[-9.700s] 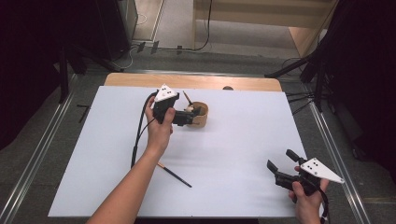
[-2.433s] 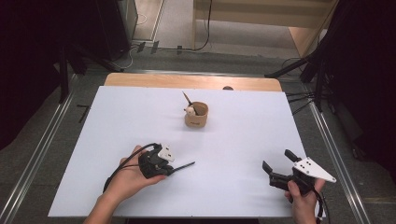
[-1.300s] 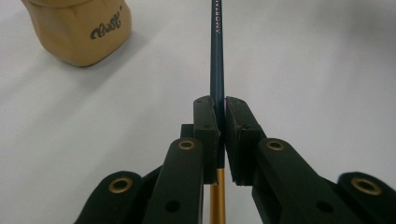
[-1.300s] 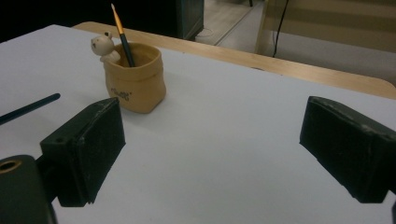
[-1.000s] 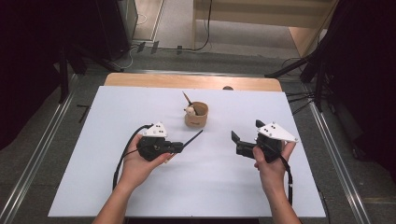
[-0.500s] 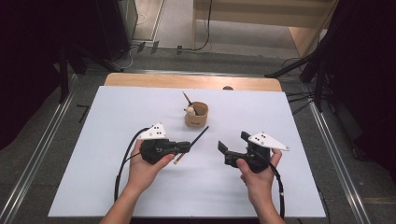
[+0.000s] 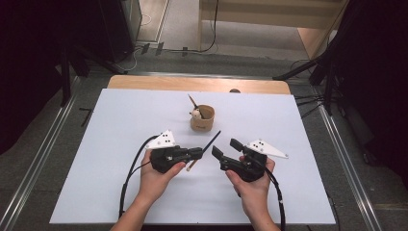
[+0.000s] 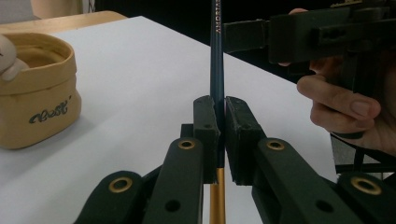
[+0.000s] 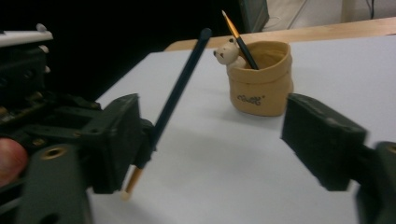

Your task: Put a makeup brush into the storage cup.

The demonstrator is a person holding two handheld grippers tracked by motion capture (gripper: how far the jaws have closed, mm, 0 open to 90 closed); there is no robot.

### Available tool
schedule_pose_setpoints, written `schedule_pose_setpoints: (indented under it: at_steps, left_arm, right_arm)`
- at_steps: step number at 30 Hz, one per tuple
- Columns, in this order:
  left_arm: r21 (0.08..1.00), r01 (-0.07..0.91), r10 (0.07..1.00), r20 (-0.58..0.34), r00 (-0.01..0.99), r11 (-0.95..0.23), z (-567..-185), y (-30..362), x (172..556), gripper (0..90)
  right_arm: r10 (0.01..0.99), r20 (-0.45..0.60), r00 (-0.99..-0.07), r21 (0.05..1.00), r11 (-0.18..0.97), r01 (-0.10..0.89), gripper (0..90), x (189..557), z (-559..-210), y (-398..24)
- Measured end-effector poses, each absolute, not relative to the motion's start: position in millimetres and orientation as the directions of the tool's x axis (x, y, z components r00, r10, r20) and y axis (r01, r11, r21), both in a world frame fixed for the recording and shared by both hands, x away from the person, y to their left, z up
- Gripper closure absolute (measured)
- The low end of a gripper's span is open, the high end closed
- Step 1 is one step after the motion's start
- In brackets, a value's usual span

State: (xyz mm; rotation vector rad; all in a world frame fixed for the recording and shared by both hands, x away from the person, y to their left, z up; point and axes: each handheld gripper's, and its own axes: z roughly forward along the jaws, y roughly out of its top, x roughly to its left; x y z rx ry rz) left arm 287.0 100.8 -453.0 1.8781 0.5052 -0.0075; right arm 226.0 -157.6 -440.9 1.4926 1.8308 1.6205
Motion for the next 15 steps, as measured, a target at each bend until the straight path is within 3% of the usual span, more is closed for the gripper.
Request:
schedule_pose_setpoints:
  at_steps: [15]
  left_arm:
    - [0.916,0.314,0.321,-0.229,0.919,-0.248,-454.5,86.9,276.7,84.6]
  right_arm:
    - [0.682,0.575,-0.451,0.785,-0.307,0.538,58.3,226.0,-447.4,-159.0]
